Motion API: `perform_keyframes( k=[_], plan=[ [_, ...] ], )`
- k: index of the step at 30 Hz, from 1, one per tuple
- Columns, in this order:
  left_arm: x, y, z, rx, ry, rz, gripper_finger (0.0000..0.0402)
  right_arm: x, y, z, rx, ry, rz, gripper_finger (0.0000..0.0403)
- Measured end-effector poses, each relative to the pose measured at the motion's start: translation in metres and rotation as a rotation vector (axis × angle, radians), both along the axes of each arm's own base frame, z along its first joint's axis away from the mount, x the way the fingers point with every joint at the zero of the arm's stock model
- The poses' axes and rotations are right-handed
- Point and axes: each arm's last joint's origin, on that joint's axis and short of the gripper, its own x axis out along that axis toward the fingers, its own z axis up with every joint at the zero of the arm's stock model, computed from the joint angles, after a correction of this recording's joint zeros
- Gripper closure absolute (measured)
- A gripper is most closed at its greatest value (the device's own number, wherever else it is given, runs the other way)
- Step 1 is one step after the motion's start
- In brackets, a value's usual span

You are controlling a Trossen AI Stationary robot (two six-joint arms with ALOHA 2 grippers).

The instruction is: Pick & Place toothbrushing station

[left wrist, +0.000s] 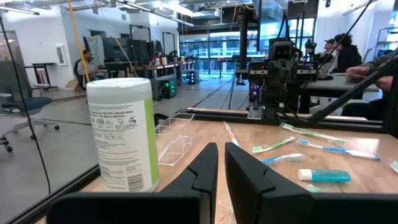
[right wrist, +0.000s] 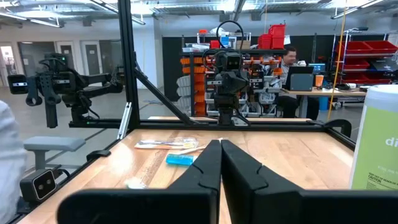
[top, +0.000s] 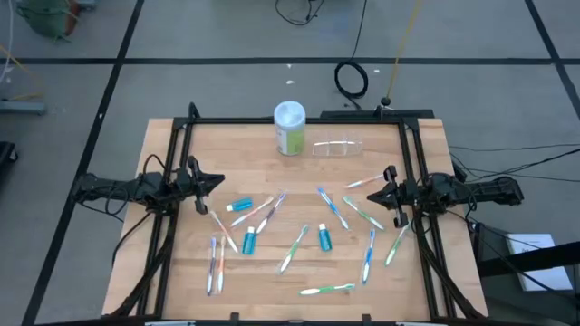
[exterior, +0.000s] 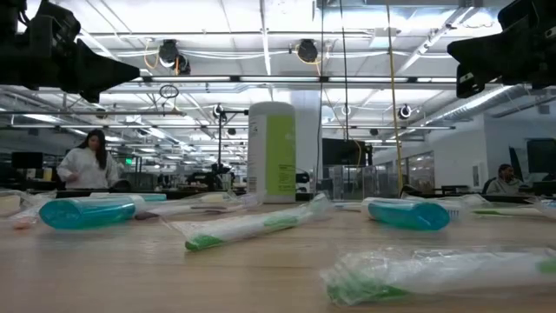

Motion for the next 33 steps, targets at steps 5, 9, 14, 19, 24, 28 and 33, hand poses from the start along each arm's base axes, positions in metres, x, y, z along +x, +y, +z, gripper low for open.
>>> perform_keyframes(
  k=[5,9,14,19,24,28,33],
  plan=[
    [0.0,0.0,0.0,0.0,0.0,0.0,0.0364,0.0,0.0,0.0,0.0,0.0,0.0,0.0399],
    [0.0,0.0,-0.0001,0.0,0.0,0.0,0.0364,0.0,0.0,0.0,0.0,0.0,0.0,0.0399],
    [0.0,0.0,0.0,0.0,0.0,0.0,0.0364,0.0,0.0,0.0,0.0,0.0,0.0,0.0399],
    [0.0,0.0,0.0,0.0,0.0,0.0,0.0364,0.0,0.0,0.0,0.0,0.0,0.0,0.0399],
    [-0.0001,0.0,0.0007,-0.002,-0.007,0.0,0.0364,0.0,0.0,0.0,0.0,0.0,0.0,0.0399],
    [-0.0002,0.0,0.002,-0.059,-0.036,-0.007,0.0364,0.0,0.0,0.0,0.0,0.0,0.0,0.0399],
    [0.0001,0.0,-0.0004,-0.203,-0.05,-0.021,0.0364,0.0,-0.0002,0.0,-0.048,-0.005,-0.011,0.0399]
  ],
)
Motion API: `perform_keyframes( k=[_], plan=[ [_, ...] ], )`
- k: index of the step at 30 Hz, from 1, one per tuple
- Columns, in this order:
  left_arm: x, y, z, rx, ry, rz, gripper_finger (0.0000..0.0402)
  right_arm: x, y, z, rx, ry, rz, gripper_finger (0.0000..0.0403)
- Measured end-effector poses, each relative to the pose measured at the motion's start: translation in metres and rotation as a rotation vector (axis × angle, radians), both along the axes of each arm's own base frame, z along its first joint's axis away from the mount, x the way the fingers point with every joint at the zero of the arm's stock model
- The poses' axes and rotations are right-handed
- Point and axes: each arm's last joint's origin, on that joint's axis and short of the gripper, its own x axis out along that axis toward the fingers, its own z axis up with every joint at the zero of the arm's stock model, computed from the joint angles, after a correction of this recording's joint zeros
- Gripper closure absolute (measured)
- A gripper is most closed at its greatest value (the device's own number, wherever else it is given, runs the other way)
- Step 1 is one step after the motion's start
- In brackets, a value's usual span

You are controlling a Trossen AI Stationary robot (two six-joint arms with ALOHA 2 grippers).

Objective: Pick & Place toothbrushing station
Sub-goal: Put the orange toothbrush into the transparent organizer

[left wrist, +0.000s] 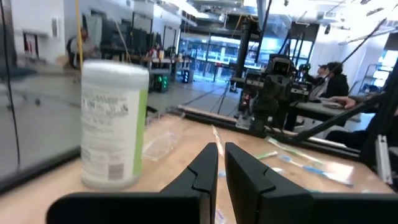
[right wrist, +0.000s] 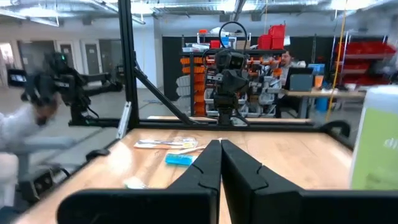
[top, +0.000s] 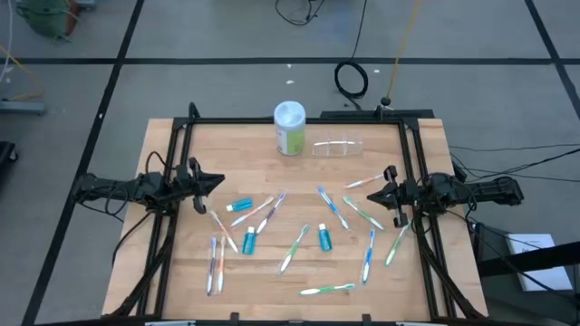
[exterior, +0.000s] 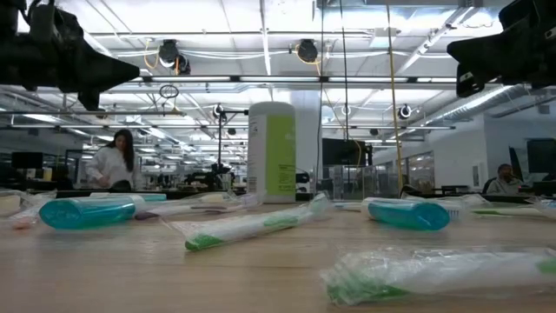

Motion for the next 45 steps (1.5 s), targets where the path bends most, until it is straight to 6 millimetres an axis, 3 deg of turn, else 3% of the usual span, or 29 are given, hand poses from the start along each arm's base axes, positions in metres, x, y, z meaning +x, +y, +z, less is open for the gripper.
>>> perform_keyframes(
  k=[4,13,19,22,25,31,34,39,45],
  plan=[
    [0.0,0.0,0.0,-0.023,-0.011,0.004,0.0364,0.0,0.0,0.002,-0.073,-0.025,-0.009,0.0399],
    [0.0,-0.003,0.002,-0.066,-0.042,-0.117,0.0364,-0.002,0.0,0.013,0.103,-0.121,0.023,0.0399],
    [0.0,-0.002,0.002,-0.04,-0.027,-0.093,0.0364,-0.002,0.0,0.014,0.189,-0.123,0.037,0.0399],
    [0.0,-0.001,0.002,-0.011,-0.024,-0.053,0.0364,-0.003,-0.004,0.017,0.167,-0.174,-0.088,0.0399],
    [0.0,0.0,0.002,0.014,-0.02,-0.003,0.0364,-0.003,-0.012,0.016,0.288,-0.178,-0.34,0.0399],
    [0.0,0.001,0.002,0.056,-0.004,0.04,0.0364,0.0,-0.022,-0.014,0.521,-0.009,-0.795,0.039],
    [-0.001,0.001,0.002,0.074,0.001,0.042,0.0364,0.003,-0.024,-0.019,0.631,-0.01,-0.825,0.0369],
    [0.0,0.001,0.002,0.075,0.002,0.039,0.0364,0.007,-0.027,-0.022,0.63,0.017,-0.847,0.0321],
    [0.0,0.001,0.002,0.048,-0.005,0.034,0.0364,0.011,-0.03,-0.029,0.811,0.01,-0.854,0.0284]
  ],
)
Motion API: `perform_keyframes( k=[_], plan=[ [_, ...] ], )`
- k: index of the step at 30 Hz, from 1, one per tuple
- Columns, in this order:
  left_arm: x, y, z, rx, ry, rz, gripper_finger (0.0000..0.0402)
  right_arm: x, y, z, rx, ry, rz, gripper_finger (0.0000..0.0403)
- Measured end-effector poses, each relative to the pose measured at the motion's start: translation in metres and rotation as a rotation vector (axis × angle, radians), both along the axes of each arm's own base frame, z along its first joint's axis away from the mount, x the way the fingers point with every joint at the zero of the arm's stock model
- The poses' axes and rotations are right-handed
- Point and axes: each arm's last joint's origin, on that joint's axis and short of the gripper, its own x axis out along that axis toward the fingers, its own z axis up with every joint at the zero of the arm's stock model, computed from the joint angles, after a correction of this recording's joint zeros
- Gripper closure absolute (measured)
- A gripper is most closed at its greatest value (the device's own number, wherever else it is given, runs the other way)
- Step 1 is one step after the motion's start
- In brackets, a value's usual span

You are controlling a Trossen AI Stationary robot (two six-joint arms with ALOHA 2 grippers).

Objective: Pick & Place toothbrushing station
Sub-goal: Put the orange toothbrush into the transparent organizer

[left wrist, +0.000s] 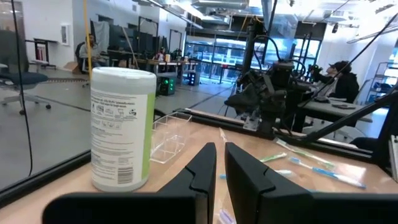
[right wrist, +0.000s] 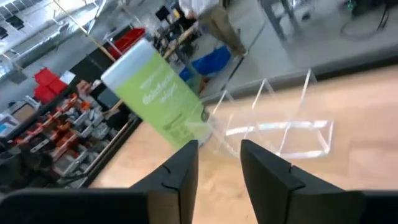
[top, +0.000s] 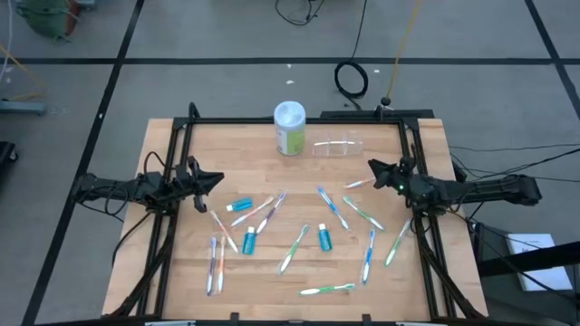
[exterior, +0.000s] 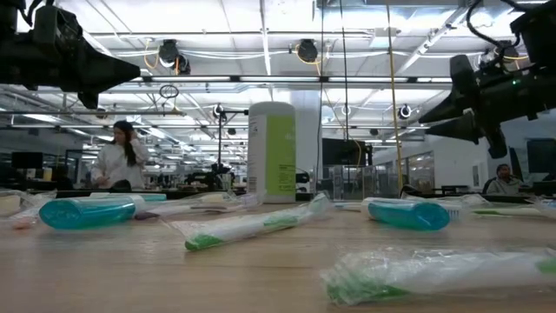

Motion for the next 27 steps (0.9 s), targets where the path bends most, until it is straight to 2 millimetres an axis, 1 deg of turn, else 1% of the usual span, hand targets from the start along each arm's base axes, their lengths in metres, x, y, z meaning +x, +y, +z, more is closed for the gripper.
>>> perform_keyframes(
  k=[4,6,10,14,16,19,22,27],
  plan=[
    [0.0,0.0,0.0,-0.001,0.0,-0.001,0.0364,0.004,-0.001,-0.002,0.076,-0.032,0.028,0.0285],
    [0.0,0.0,0.0,-0.002,0.0,-0.001,0.0364,0.006,-0.002,0.0,0.078,-0.009,0.059,0.0289],
    [0.0,0.0,0.0,-0.002,-0.001,-0.001,0.0364,0.011,-0.006,0.035,0.012,-0.022,0.057,0.0294],
    [0.0,0.0,0.0,-0.006,-0.002,-0.002,0.0364,0.019,-0.01,0.061,0.015,0.081,0.077,0.0295],
    [0.0,0.0,0.0,-0.007,-0.003,-0.002,0.0364,0.023,-0.013,0.069,0.035,0.151,0.038,0.0296],
    [0.0,0.0,0.0,-0.023,-0.008,-0.003,0.0364,0.027,-0.019,0.065,0.199,0.244,-0.003,0.0296],
    [0.0,0.0,0.0,-0.027,-0.008,-0.005,0.0364,0.03,-0.02,0.049,0.399,0.321,0.017,0.0296],
    [0.0,0.0,0.0,-0.027,-0.007,-0.005,0.0364,0.03,-0.021,0.028,0.648,0.442,-0.03,0.0296]
  ],
)
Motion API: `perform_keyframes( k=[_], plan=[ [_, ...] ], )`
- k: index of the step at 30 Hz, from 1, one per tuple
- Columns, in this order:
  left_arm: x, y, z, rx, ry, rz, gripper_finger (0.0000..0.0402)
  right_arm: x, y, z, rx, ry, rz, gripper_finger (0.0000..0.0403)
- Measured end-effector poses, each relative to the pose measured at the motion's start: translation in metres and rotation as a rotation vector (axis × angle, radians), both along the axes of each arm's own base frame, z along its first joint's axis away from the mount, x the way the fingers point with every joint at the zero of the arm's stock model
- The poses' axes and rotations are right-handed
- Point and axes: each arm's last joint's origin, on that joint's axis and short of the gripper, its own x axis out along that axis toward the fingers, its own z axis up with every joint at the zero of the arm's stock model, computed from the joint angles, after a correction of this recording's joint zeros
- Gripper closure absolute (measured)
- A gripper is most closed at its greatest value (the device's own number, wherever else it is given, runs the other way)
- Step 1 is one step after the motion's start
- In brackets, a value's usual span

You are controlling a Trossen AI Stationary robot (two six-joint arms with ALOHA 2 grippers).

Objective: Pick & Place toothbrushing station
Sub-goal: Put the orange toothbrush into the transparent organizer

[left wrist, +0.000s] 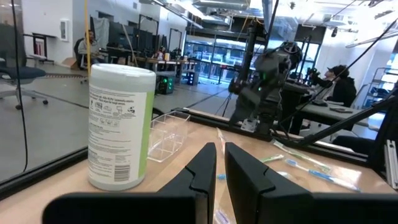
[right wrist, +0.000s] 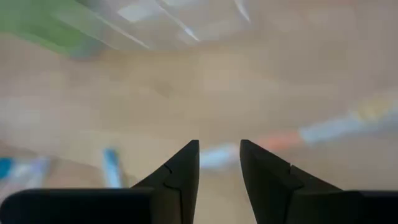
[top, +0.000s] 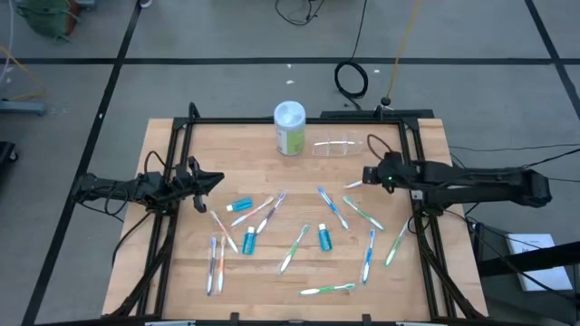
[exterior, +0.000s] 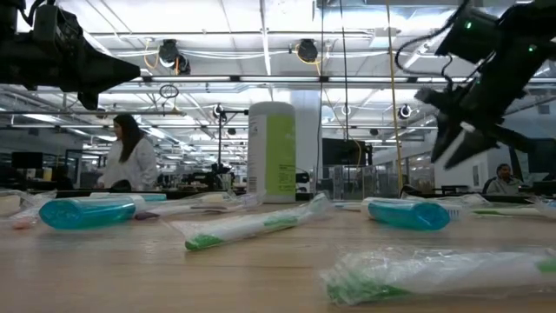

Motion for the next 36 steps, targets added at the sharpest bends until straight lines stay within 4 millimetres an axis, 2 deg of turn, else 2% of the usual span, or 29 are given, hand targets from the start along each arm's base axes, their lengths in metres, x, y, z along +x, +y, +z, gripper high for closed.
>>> perform_keyframes(
  k=[4,9,16,20,25,30,36],
  plan=[
    [0.0,0.0,0.0,0.001,0.004,-0.001,0.0364,-0.004,0.0,-0.01,0.096,0.088,-0.069,0.0296],
    [0.0,0.0,-0.005,-0.021,0.043,-0.004,0.0364,-0.011,-0.002,-0.016,0.119,0.151,-0.234,0.0296],
    [0.0,0.0,-0.006,-0.045,0.045,-0.006,0.0364,-0.017,-0.01,-0.044,0.085,0.07,-0.397,0.0296],
    [0.001,0.0,-0.006,-0.046,0.047,-0.006,0.0364,-0.022,-0.014,-0.063,0.058,-0.013,-0.44,0.0296],
    [0.0,0.0,-0.006,-0.045,0.048,-0.004,0.0364,-0.027,-0.021,-0.078,-0.023,-0.093,-0.448,0.0299],
    [0.0,0.0,-0.005,-0.039,0.043,-0.001,0.0364,-0.029,-0.027,-0.081,-0.074,-0.082,-0.389,0.0325],
    [0.0,0.0,-0.004,-0.04,0.026,0.007,0.0364,-0.032,-0.033,-0.081,-0.126,-0.015,-0.332,0.0391]
  ],
)
